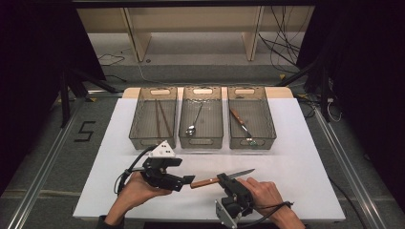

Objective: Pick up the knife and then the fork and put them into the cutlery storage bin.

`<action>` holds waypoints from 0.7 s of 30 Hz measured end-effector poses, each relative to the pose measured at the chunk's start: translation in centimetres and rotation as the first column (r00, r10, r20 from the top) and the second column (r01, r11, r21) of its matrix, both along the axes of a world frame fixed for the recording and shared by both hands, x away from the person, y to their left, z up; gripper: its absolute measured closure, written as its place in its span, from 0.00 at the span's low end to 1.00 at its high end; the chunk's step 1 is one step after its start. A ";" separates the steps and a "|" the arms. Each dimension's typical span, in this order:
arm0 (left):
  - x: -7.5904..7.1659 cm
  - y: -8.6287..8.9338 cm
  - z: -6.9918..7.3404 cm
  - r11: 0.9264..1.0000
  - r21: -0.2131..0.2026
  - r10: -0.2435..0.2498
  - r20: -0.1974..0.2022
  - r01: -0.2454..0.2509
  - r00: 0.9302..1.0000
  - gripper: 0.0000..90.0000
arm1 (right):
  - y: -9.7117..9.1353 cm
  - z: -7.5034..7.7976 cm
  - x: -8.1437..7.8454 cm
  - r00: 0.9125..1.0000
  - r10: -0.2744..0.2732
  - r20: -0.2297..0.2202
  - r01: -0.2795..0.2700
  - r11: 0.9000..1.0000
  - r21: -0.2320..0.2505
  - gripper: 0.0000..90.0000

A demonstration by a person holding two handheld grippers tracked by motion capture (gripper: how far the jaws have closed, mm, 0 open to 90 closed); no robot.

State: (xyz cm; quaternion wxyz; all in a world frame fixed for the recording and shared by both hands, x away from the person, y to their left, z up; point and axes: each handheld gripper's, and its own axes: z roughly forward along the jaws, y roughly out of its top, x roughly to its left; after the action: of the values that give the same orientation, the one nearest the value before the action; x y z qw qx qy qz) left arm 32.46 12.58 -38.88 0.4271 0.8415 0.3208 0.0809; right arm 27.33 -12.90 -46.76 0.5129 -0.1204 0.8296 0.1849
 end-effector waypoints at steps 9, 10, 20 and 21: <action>0.2 1.5 -0.6 0.997 -0.054 0.061 0.066 -0.057 0.996 0.24 | -2.2 2.8 2.3 0.991 -0.098 -0.087 0.107 0.990 0.097 0.90; 0.3 1.7 -0.9 0.997 -0.053 0.064 0.064 -0.061 0.996 0.24 | -2.4 3.2 2.6 0.988 -0.109 -0.107 0.121 0.986 0.118 0.90; 0.0 2.6 -3.3 0.991 -0.118 0.076 0.106 -0.064 0.991 0.23 | -4.6 7.3 7.0 0.884 -0.172 -0.435 0.324 0.896 0.305 0.90; -0.1 2.7 -3.6 0.991 -0.119 0.079 0.114 -0.066 0.990 0.23 | -4.8 7.7 7.6 0.867 -0.167 -0.470 0.343 0.884 0.318 0.90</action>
State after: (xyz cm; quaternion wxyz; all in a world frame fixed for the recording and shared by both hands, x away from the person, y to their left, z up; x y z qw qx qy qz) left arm 32.35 15.28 -42.46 0.4897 0.7971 0.3296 0.1274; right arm 34.96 -17.74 -39.05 0.3514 0.1413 0.8763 0.2979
